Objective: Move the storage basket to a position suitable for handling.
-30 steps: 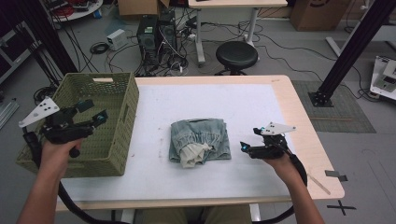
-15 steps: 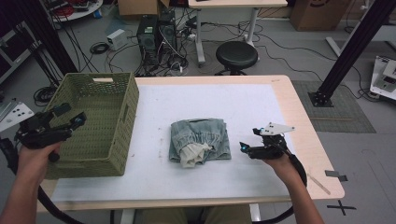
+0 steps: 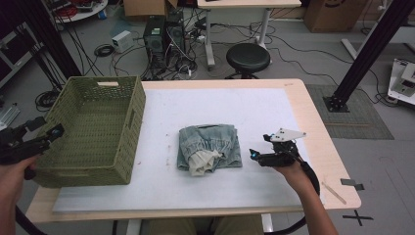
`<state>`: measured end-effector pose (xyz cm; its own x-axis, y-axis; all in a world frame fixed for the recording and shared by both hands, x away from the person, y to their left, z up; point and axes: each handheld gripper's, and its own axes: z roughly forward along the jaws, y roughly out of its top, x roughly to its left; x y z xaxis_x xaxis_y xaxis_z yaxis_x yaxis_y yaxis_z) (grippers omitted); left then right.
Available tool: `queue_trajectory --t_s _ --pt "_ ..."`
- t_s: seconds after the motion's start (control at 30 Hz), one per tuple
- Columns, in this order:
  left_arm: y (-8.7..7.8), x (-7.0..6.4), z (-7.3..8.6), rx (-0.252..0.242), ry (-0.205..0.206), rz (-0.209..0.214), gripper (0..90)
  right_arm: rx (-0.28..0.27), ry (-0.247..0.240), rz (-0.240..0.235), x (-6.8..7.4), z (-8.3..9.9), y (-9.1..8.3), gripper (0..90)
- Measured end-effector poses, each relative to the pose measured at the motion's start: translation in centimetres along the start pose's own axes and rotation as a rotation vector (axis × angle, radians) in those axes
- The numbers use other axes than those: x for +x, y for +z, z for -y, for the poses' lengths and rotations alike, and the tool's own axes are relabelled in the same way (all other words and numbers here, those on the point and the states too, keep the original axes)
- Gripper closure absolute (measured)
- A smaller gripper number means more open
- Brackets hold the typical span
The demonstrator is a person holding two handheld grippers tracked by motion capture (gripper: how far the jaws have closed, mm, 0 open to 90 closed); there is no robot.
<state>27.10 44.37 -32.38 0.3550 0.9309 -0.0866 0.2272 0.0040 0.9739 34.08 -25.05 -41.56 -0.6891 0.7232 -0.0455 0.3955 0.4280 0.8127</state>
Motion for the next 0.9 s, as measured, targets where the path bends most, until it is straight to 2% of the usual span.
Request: queue_trajectory --t_s 0.27,0.47,0.57,0.67,0.9 --pt "-0.5 2.7 -0.3 0.05 -0.01 -0.055 26.2 0.005 0.006 0.008 0.0 -0.1 0.1 22.1" --pt "0.3 4.0 -0.3 0.079 -0.016 -0.064 27.6 0.013 0.022 0.021 -0.1 0.2 0.1 22.1" --pt "0.6 4.7 -0.1 0.113 -0.017 -0.071 28.4 0.02 0.022 0.026 0.0 0.3 0.2 22.1" --pt "1.0 5.4 0.1 0.152 -0.047 -0.068 28.3 0.023 0.03 0.035 0.2 0.2 0.1 22.1" --pt "1.0 6.9 0.0 0.197 -0.036 -0.074 28.3 0.017 0.025 0.05 0.4 -0.4 0.1 22.1"
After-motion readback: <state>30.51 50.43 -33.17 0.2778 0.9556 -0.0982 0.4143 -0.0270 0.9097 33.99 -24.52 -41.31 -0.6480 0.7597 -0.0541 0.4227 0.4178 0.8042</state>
